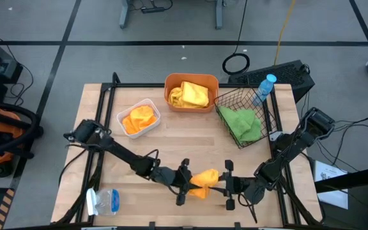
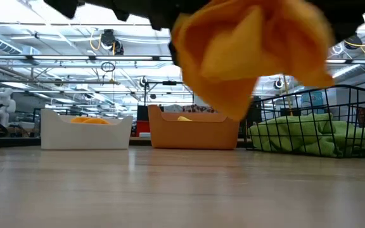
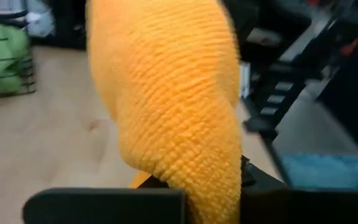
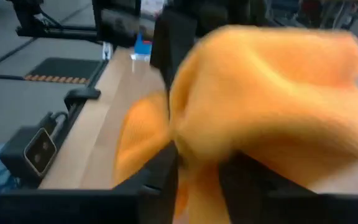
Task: Sort microfiber towel by color & place in baskets
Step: Put the orange towel into the white bin
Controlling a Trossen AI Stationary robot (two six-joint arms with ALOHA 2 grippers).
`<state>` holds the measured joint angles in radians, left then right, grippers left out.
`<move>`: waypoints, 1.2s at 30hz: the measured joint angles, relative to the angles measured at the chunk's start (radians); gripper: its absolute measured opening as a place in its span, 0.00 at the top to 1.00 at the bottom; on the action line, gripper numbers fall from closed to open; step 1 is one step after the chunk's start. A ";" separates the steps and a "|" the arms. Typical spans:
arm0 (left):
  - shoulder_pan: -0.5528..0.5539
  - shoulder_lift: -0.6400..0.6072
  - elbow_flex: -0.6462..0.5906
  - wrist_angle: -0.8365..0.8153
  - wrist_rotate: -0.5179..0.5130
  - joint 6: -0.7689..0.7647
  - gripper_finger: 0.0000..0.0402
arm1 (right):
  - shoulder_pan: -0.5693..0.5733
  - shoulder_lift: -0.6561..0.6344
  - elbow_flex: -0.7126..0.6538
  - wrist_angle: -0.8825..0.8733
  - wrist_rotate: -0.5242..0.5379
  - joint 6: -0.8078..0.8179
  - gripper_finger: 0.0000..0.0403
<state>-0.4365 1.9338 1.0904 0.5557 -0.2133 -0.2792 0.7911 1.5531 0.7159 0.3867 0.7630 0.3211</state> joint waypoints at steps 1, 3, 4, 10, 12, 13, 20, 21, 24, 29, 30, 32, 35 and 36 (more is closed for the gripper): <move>0.003 -0.021 0.000 -0.053 -0.010 0.004 0.93 | 0.003 -0.007 0.000 -0.027 0.003 0.023 0.72; 0.013 -0.070 0.000 -0.167 -0.034 0.008 0.95 | 0.004 -0.020 0.000 -0.074 0.006 0.062 0.66; 0.021 -0.096 0.000 -0.219 -0.047 0.008 0.95 | 0.007 -0.027 0.000 -0.106 0.010 0.073 0.64; 0.067 -0.308 0.000 -0.658 -0.187 0.000 0.94 | 0.009 -0.062 0.000 -0.164 0.029 0.048 0.52; 0.092 -0.392 0.000 -0.829 -0.246 -0.030 0.94 | 0.009 -0.071 0.000 -0.165 0.028 0.011 0.50; 0.110 -0.433 0.000 -0.915 -0.259 -0.058 0.94 | 0.009 -0.078 0.000 -0.170 0.028 -0.012 0.49; 0.276 -0.674 0.000 -1.452 -0.262 -0.212 0.95 | 0.007 -0.133 0.000 -0.261 0.029 -0.131 0.49; 0.307 -0.694 0.000 -1.494 -0.258 -0.210 0.95 | 0.004 -0.142 0.000 -0.275 0.034 -0.150 0.49; 0.403 -0.728 0.000 -1.587 -0.235 -0.146 0.95 | -0.006 -0.164 0.000 -0.311 0.076 -0.197 0.49; 0.553 -0.705 -0.011 -1.626 -0.020 0.075 0.95 | -0.035 -0.198 0.000 -0.358 0.101 -0.263 0.49; 0.579 -0.693 -0.018 -1.616 -0.001 0.109 0.96 | -0.040 -0.204 0.000 -0.373 0.101 -0.266 0.49; 0.630 -0.663 -0.039 -1.624 0.007 0.144 0.96 | -0.054 -0.209 0.000 -0.381 0.102 -0.270 0.49; 0.697 -0.624 -0.074 -1.626 0.027 0.207 0.96 | -0.060 -0.209 0.000 -0.398 0.101 -0.269 0.49; 0.718 -0.610 -0.086 -1.627 0.027 0.217 0.96 | -0.060 -0.209 0.000 -0.398 0.100 -0.266 0.49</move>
<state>0.2811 1.3234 1.0042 -1.0716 -0.1865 -0.0626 0.7311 1.3438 0.7155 -0.0113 0.8627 0.0551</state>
